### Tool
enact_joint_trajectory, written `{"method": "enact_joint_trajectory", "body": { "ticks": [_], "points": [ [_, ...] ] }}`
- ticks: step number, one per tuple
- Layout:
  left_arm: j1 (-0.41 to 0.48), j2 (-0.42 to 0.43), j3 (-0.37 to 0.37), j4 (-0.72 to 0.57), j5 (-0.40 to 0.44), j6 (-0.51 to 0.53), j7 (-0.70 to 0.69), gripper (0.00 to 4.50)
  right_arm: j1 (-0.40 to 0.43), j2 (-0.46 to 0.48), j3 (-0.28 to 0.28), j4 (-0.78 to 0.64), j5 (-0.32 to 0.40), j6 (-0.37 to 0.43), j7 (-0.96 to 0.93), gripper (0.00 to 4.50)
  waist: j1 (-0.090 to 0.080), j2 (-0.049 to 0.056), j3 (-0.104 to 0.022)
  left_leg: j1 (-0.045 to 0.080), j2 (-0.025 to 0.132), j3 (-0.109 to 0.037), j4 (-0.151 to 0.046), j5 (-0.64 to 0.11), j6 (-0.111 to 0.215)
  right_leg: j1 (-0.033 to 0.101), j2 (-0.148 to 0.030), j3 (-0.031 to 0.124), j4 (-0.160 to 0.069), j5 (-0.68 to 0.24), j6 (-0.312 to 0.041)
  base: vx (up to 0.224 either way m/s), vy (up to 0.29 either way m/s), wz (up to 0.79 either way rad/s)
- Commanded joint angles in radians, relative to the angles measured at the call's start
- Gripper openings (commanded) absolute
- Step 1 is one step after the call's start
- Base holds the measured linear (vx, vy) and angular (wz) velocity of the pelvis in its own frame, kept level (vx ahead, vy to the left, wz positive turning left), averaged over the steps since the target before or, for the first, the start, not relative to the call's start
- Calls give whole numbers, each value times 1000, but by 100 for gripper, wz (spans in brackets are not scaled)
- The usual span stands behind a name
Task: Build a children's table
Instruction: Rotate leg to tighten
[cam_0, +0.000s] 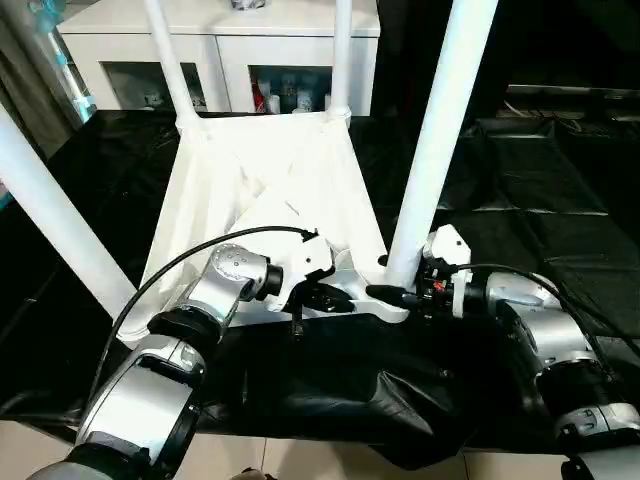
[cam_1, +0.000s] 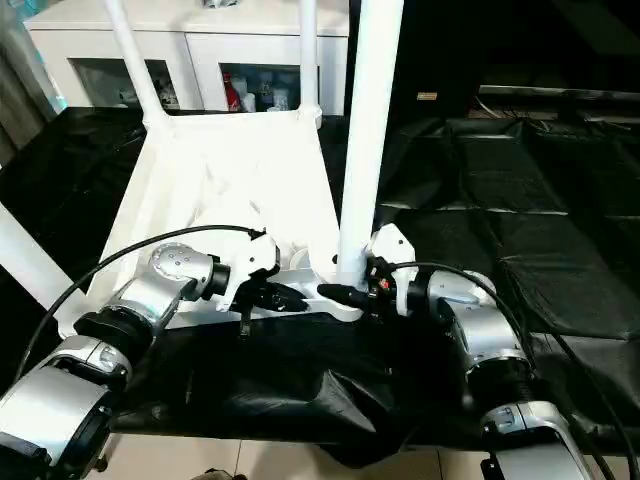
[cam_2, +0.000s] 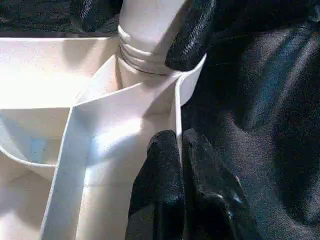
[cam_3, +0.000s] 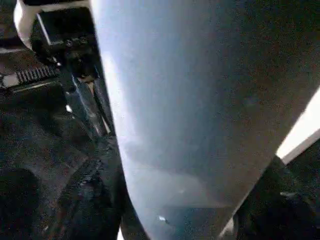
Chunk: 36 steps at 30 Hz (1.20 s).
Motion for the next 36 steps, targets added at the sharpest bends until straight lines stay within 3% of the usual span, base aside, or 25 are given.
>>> {"method": "enact_joint_trajectory", "body": {
  "ticks": [1, 6, 8, 13, 22, 24, 29, 36],
  "points": [
    [-3, -3, 5, 6, -10, -11, -5, 0, 10, -6, 33, 0, -20, 3, 25, 259, 0, -16, -62, 24, 41, -12, -61, -211, 88, 45, -49, 23, -52, -133, -264, 0, 0, 0],
    [-5, 2, 9, 14, -9, -15, -3, 0, 12, -19, 15, -4, 0, 36, 32, 259, 0, -15, -63, 24, 40, -12, -60, -207, 91, 46, -48, 23, -52, -132, -265, 0, 0, 0],
    [-6, 4, 10, 17, -8, -16, 0, 0, 14, -23, 9, -14, 18, 61, 47, 300, 0, -15, -63, 24, 40, -12, -59, -201, 95, 47, -47, 23, -51, -120, -269, 0, 0, 0],
    [-8, 3, 10, 19, -8, -16, 2, 0, 31, -36, 35, -19, -20, 22, 38, 336, 1, -18, -63, 23, 40, -12, -58, -203, 94, 46, -49, 22, -52, -137, -264, 0, 0, 0],
    [-4, 4, 11, 15, -9, -14, 1, 0, 30, -33, 40, -11, -14, 42, 44, 336, 0, -15, -64, 23, 39, -13, -57, -199, 95, 47, -47, 22, -51, -121, -269, 0, 0, 0],
    [-4, 7, 9, 18, -8, -16, -2, 0, 28, -27, 41, -7, -18, 47, 32, 322, 0, -10, -64, 24, 40, -13, -58, -206, 92, 46, -47, 22, -52, -129, -269, 0, 0, 0],
    [-7, 10, 9, 23, -6, -20, -2, 0, 31, -18, 35, -13, -11, 57, 28, 278, -1, -13, -65, 24, 39, -12, -56, -198, 95, 48, -46, 21, -49, -96, -278, 0, 0, 0],
    [-6, 11, 11, 24, -5, -20, 5, 0, 47, -9, 37, -26, 1, 63, 29, 265, -1, -13, -64, 25, 40, -13, -57, -205, 91, 48, -47, 21, -49, -115, -276, 0, 0, 0]
  ]
}}
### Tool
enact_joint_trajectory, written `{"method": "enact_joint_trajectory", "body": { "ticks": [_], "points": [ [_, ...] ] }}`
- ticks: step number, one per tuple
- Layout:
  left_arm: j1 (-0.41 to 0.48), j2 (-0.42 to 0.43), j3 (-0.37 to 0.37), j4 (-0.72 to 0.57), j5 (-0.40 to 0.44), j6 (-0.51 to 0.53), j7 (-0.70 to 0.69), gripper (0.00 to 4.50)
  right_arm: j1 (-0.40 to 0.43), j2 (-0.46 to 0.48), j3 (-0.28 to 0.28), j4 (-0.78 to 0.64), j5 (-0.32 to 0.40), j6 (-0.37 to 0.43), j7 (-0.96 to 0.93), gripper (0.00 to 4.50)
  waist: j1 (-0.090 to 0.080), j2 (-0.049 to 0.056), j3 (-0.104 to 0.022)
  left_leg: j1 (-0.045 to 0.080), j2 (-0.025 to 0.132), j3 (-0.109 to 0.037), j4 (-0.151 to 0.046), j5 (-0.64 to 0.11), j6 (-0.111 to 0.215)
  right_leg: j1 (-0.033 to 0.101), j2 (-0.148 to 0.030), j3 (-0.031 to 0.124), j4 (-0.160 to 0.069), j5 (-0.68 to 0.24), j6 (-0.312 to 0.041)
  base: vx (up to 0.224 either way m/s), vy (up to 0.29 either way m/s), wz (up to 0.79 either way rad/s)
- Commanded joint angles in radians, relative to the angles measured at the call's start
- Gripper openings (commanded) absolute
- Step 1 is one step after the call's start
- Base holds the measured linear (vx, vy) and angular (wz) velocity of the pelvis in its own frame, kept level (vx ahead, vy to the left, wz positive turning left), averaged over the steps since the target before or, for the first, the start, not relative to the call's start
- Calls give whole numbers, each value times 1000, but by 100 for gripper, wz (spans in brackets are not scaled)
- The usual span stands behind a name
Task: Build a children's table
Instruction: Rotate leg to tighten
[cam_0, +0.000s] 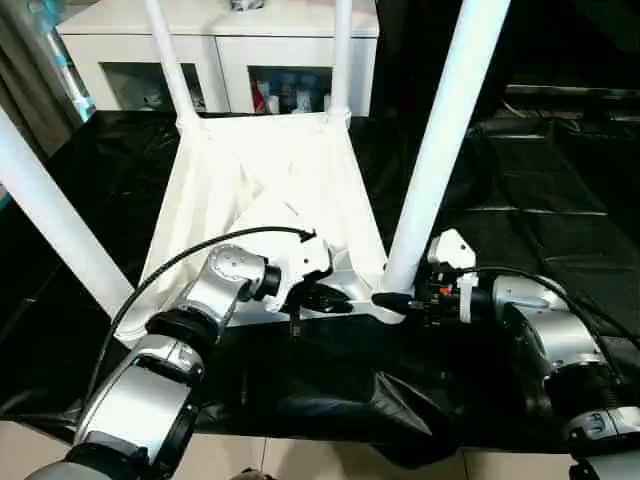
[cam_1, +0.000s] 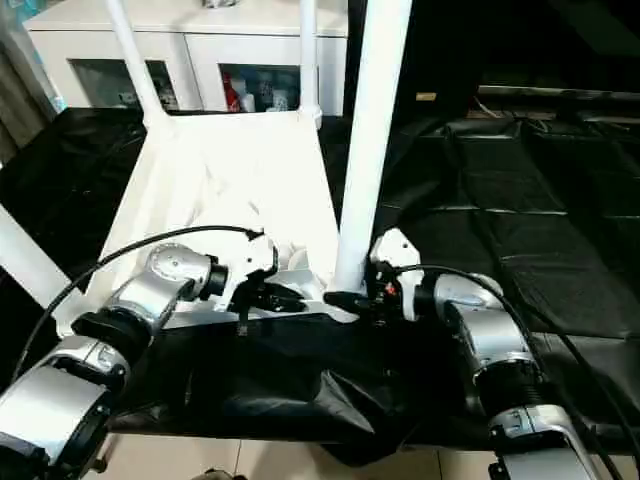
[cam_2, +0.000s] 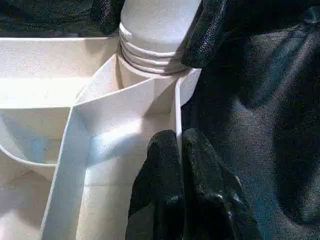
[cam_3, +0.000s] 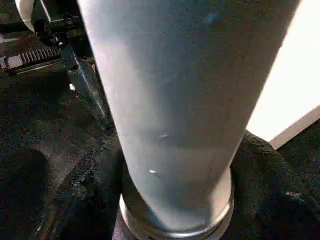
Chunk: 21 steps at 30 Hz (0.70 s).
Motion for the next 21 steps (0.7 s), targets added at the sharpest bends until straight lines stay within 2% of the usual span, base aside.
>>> {"method": "enact_joint_trajectory", "body": {
  "ticks": [1, 2, 4, 6, 8, 9, 10, 11, 12, 13, 14, 16, 17, 18, 19, 20, 21],
  "points": [
    [-6, 2, 10, 14, -4, -4, 10, 0, 27, 17, 28, -6, 0, 14, 12, 265, 1, -14, -64, 24, 40, -13, -58, -206, 90, 47, -47, 21, -51, -115, -275, 0, 0, 0],
    [-4, 0, 9, 16, -2, -4, 19, 0, 33, 23, 25, -8, 2, 13, 2, 264, 0, -18, -64, 23, 40, -12, -58, -205, 91, 47, -47, 22, -51, -114, -274, 0, 0, 0],
    [-4, -17, 14, 25, 6, 12, 83, 0, 41, 56, 0, 20, -23, 2, -122, 264, 0, -18, -62, 23, 40, -13, -60, -206, 89, 46, -48, 22, -52, -132, -269, 0, 0, 0],
    [-8, -32, 19, 32, 8, 25, 126, 0, 36, 79, -21, 52, -41, -7, -217, 264, -10, -19, -56, 23, 38, -15, -67, -258, 59, 42, -50, 22, -63, -240, -246, 0, 0, 0],
    [-19, -61, 26, 48, 11, 47, 190, 0, 23, 110, -57, 96, -45, -2, -330, 263, -18, -18, -52, 29, 37, -19, -71, -309, 33, 37, -51, 23, -74, -334, -220, 0, 0, 0],
    [-27, -82, 27, 60, 17, 59, 238, 0, 17, 132, -78, 117, -43, 5, -396, 263, -24, -14, -52, 33, 35, -20, -72, -337, 18, 33, -51, 25, -78, -377, -205, 0, 0, 0],
    [-37, -105, 27, 74, 24, 72, 290, 0, 9, 155, -95, 136, -43, 14, -463, 263, -26, -15, -51, 34, 35, -22, -73, -348, 13, 32, -50, 24, -81, -394, -199, 0, 0, 0],
    [-53, -138, 30, 94, 30, 90, 357, 0, 2, 184, -102, 152, -52, 19, -533, 263, -33, -8, -51, 32, 33, -26, -76, -363, 2, 32, -49, 23, -83, -400, -186, 0, 0, 0],
    [-53, -138, 30, 94, 30, 90, 357, 0, 2, 184, -102, 152, -52, 19, -533, 263, -37, -10, -51, 32, 33, -25, -77, -373, -1, 30, -46, 23, -85, -401, -182, 0, 0, 0],
    [-72, -177, 34, 116, 32, 111, 426, 0, -9, 221, -100, 169, -71, 20, -616, 263, -39, -4, -50, 34, 33, -26, -77, -387, -6, 28, -46, 23, -85, -406, -182, 0, 0, 0],
    [-78, -188, 35, 123, 32, 117, 446, 0, -14, 233, -96, 174, -77, 19, -637, 263, -45, -8, -49, 36, 30, -26, -76, -411, -11, 24, -45, 22, -89, -426, -174, 0, 0, 0],
    [-98, -226, 38, 142, 38, 133, 512, 0, -34, 284, -63, 193, -105, 2, -678, 263, -48, -2, -50, 35, 28, -29, -77, -425, -13, 26, -45, 20, -93, -439, -161, 0, 0, 0],
    [-98, -226, 38, 142, 38, 133, 512, 0, -34, 284, -63, 193, -105, 2, -678, 263, -51, -5, -50, 32, 27, -29, -77, -425, -6, 27, -45, 20, -95, -436, -158, 0, 0, 0],
    [-105, -239, 39, 149, 46, 133, 533, 0, -45, 303, -32, 203, -135, -23, -684, 263, -49, -7, -52, 32, 25, -28, -75, -422, 5, 26, -46, 20, -97, -437, -152, 0, 0, 0],
    [-107, -242, 38, 150, 48, 131, 538, 0, -48, 308, -17, 205, -147, -40, -679, 263, -49, 1, -52, 34, 26, -28, -75, -422, 9, 23, -46, 21, -98, -430, -155, 0, 0, 0],
    [-107, -243, 38, 151, 49, 130, 540, 0, -49, 310, -13, 205, -150, -45, -678, 298, -51, -2, -52, 31, 25, -28, -75, -421, 12, 25, -45, 21, -98, -425, -154, 0, 0, 0],
    [-108, -243, 37, 152, 51, 121, 544, 0, -55, 313, -13, 208, -148, -63, -673, 298, -51, -3, -52, 29, 25, -28, -76, -420, 17, 27, -45, 19, -98, -427, -153, 0, 0, 0]
  ]
}}
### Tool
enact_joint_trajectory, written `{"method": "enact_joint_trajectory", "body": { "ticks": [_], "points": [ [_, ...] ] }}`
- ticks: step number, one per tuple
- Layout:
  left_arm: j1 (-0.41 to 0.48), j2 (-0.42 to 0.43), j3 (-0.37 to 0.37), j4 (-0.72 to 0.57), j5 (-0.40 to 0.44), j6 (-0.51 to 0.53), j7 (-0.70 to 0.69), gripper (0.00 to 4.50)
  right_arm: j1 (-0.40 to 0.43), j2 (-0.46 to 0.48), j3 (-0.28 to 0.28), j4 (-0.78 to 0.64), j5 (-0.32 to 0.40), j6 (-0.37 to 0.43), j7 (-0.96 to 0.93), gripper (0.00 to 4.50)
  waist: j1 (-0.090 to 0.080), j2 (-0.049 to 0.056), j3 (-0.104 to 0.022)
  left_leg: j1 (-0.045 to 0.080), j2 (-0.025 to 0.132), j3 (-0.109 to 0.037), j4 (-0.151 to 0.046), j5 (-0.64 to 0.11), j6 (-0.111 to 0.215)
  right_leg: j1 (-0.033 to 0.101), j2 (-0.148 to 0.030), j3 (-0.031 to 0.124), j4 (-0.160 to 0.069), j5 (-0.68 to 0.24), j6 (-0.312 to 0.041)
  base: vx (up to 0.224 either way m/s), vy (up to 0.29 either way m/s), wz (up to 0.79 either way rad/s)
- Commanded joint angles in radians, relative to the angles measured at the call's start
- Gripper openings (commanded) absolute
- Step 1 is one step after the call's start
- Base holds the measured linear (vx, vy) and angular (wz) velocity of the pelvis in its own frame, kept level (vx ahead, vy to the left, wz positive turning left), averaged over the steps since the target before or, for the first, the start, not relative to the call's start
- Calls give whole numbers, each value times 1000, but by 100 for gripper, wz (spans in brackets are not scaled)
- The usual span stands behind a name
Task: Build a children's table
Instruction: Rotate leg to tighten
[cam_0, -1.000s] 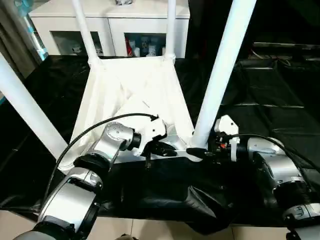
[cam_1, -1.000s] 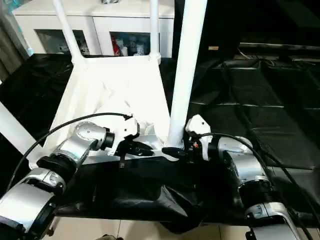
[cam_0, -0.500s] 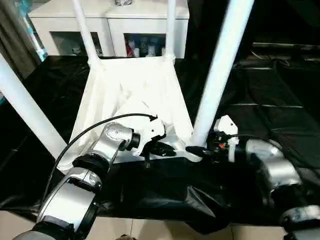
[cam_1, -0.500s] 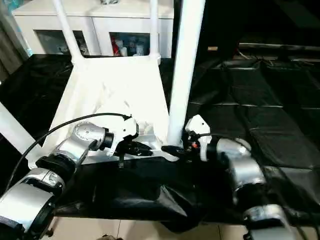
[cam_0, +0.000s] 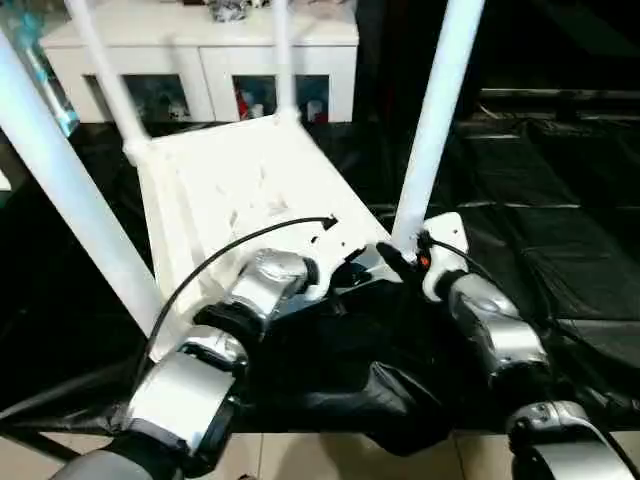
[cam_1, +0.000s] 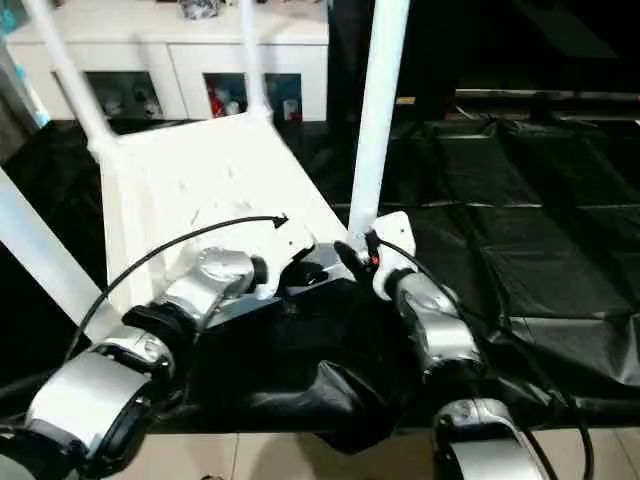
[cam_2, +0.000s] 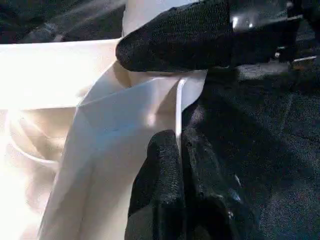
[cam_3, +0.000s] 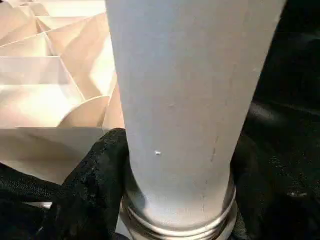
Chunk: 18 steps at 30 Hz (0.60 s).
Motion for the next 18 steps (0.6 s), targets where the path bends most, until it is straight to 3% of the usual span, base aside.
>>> {"method": "enact_joint_trajectory", "body": {
  "ticks": [1, 4, 7, 12, 13, 15, 18],
  "points": [
    [-20, -50, -9, 10, 4, -11, 39, 0, 5, 63, 102, 32, -33, -6, 55, 333, -7, -13, -44, 25, 28, -25, -82, -422, 19, 20, -45, 17, -94, -433, -151, 0, 0, 0],
    [-15, -31, -5, 4, -6, -35, -13, 0, 11, 29, 96, -4, -8, -33, 138, 355, -8, -11, -46, 23, 29, -26, -82, -416, 26, 22, -45, 16, -95, -432, -150, 0, 0, 0],
    [-3, 1, -9, -12, -9, -63, -90, 0, 39, -26, 113, -74, 24, -36, 279, 377, -4, -16, -48, 21, 32, -24, -81, -395, 46, 26, -44, 18, -91, -369, -163, 0, 0, 0],
    [27, 66, -13, -56, -37, -123, -289, 0, 88, -140, 142, -188, 70, -3, 507, 377, 15, -15, -59, 10, 36, -14, -67, -225, 114, 42, -45, 16, -61, -125, -237, 0, 0, 0],
    [33, 76, -14, -63, -41, -132, -319, 0, 94, -155, 146, -200, 72, 1, 534, 377, 19, -20, -60, 7, 35, -13, -63, -201, 130, 46, -45, 14, -56, -93, -248, 0, 0, 0],
    [50, 112, -20, -81, -48, -152, -394, 0, 109, -207, 162, -232, 81, 17, 622, 377, 25, -21, -58, 7, 38, -11, -62, -187, 149, 46, -47, 13, -55, -84, -258, 0, 0, 0],
    [66, 139, -10, -91, -62, -158, -458, 0, 120, -250, 170, -259, 96, 49, 706, 377, 32, -19, -56, 11, 42, -12, -65, -212, 134, 42, -46, 13, -56, -137, -259, 0, 0, 0]
  ]
}}
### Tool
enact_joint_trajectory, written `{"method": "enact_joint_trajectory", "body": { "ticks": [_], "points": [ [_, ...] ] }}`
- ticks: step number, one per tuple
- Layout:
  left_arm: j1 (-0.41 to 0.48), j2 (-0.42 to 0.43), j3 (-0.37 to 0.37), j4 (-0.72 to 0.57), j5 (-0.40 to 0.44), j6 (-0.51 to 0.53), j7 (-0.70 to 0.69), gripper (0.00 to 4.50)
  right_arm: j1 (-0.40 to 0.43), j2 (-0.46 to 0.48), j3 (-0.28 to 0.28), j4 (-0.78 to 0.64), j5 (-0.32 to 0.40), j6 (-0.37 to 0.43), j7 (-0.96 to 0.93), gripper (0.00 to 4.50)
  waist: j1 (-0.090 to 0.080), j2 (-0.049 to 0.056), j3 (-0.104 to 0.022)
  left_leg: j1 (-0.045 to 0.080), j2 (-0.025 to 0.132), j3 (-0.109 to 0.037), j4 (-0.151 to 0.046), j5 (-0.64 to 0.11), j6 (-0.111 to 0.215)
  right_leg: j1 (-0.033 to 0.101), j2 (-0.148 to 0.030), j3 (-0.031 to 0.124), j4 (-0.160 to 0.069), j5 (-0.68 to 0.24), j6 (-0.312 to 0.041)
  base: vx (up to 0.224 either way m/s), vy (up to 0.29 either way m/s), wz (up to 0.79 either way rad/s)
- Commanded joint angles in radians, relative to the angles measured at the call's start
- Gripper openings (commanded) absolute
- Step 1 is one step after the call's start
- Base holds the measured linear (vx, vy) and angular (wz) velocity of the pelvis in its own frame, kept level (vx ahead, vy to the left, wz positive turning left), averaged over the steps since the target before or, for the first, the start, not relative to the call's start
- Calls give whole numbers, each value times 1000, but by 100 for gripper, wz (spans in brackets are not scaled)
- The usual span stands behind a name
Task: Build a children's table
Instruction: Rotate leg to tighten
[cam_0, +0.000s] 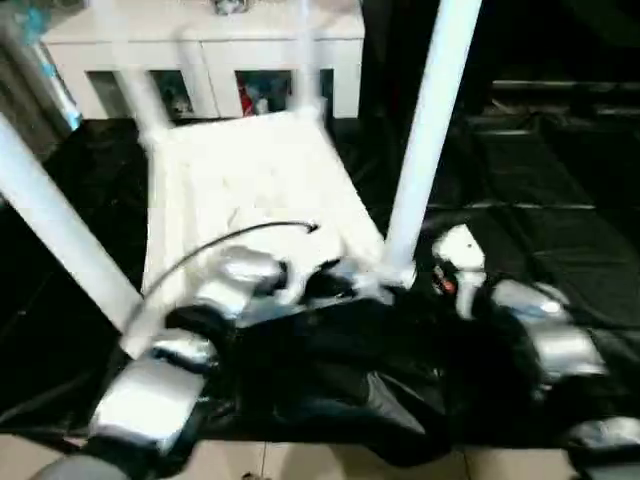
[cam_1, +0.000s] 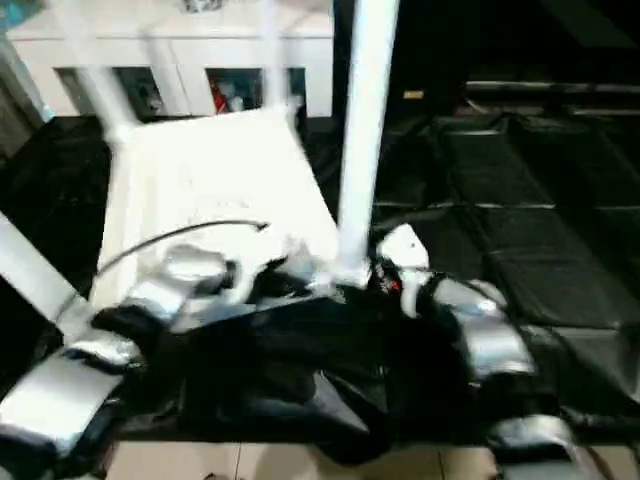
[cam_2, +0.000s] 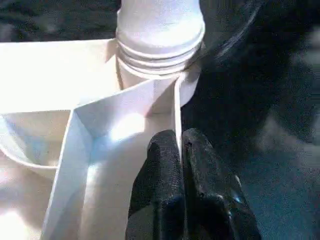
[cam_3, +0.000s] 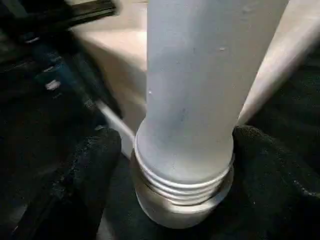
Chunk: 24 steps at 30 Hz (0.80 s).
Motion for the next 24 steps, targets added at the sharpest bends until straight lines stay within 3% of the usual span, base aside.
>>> {"method": "enact_joint_trajectory", "body": {
  "ticks": [1, 5, 9, 14, 24],
  "points": [
    [9, -8, 3, -25, -44, -11, -50, 0, 9, 4, 54, -29, 15, 19, 85, 377, 3, -21, -56, 19, 39, -11, -57, -221, 125, 48, -48, 22, -59, -150, -259, 0, 0, 0],
    [21, 8, 15, -44, -74, -1, -115, 0, -3, -4, 50, -16, 15, 19, 107, 377, 6, -24, -53, 21, 40, -12, -63, -251, 92, 45, -50, 25, -60, -208, -254, 0, 0, 0],
    [34, 19, 22, -64, -80, 7, -152, 0, -18, -5, 55, -6, 18, 23, 125, 377, 6, -24, -52, 22, 39, -11, -63, -253, 82, 43, -50, 27, -62, -222, -245, 0, 0, 0],
    [32, 20, 25, -56, -67, 0, -147, 0, -24, 0, 54, 5, 16, 24, 127, 349, 8, -26, -55, 20, 38, -10, -60, -220, 93, 45, -50, 26, -58, -184, -249, 0, 0, 0],
    [37, 24, 22, -60, -58, 0, -121, 0, -17, 6, 58, 12, 20, 33, 128, 272, 9, -29, -55, 20, 37, -10, -58, -214, 97, 45, -50, 26, -58, -195, -245, 0, 0, 0]
  ]
}}
